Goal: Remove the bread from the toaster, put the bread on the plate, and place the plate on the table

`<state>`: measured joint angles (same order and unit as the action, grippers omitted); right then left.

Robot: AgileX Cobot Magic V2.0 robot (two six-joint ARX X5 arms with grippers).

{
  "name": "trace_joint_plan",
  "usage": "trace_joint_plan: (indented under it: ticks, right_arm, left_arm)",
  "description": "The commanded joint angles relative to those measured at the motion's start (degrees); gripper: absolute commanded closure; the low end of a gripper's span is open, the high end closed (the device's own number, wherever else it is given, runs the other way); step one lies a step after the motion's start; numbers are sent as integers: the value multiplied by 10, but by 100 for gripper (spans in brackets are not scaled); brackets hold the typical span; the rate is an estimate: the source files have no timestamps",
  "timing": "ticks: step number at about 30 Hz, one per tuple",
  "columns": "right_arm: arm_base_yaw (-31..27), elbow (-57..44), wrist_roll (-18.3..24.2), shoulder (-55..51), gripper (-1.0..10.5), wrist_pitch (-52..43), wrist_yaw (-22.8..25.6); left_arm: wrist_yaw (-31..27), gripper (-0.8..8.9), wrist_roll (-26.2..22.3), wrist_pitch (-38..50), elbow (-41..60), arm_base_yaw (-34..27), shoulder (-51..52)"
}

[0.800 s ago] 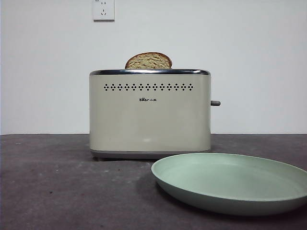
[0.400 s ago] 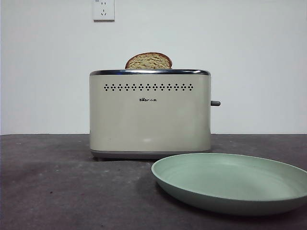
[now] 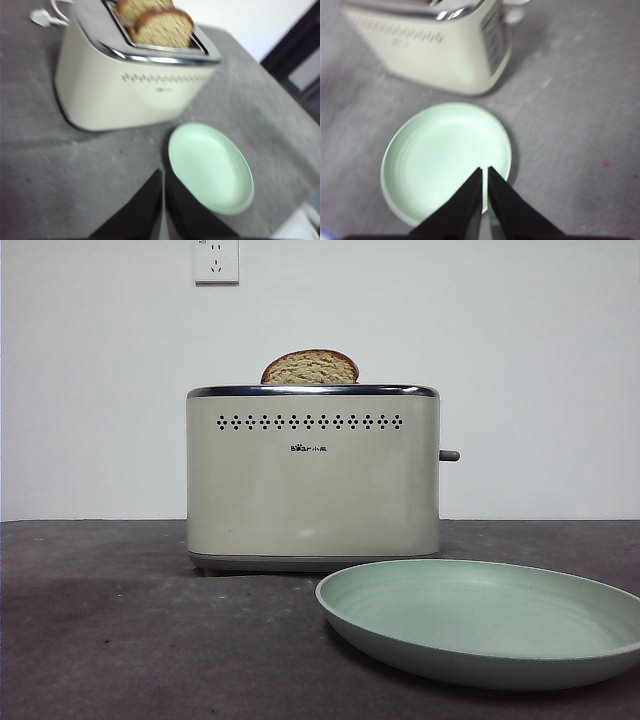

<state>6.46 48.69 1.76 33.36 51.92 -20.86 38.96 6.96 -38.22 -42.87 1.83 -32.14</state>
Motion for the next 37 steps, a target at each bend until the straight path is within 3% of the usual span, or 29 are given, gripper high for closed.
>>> trace_joint_plan:
  ticks: [1, 8, 13, 15, 23, 30, 37]
  right_arm:
    - [24, 22, 41, 18, 942, 25, -1]
    - [49, 24, 45, 25, 926, 21, 2]
    - [48, 24, 28, 25, 631, 16, 17]
    - [48, 24, 21, 25, 603, 15, 30]
    - [48, 24, 21, 25, 603, 12, 29]
    - [48, 24, 21, 25, 603, 12, 29]
    - [48, 24, 21, 25, 603, 13, 29]
  left_arm:
    - [3, 806, -60, -38, -30, 21, -16]
    - [2, 787, -77, -59, -45, 54, -27]
    - [-6, 500, -77, -57, -45, 54, -27]
    - [-6, 416, -76, -52, -45, 54, -28]
    - [-6, 409, -76, 17, -66, 55, -67]
    - [-6, 409, -82, 90, -136, 81, -173]
    - [-36, 409, -143, 106, -256, 124, -328]
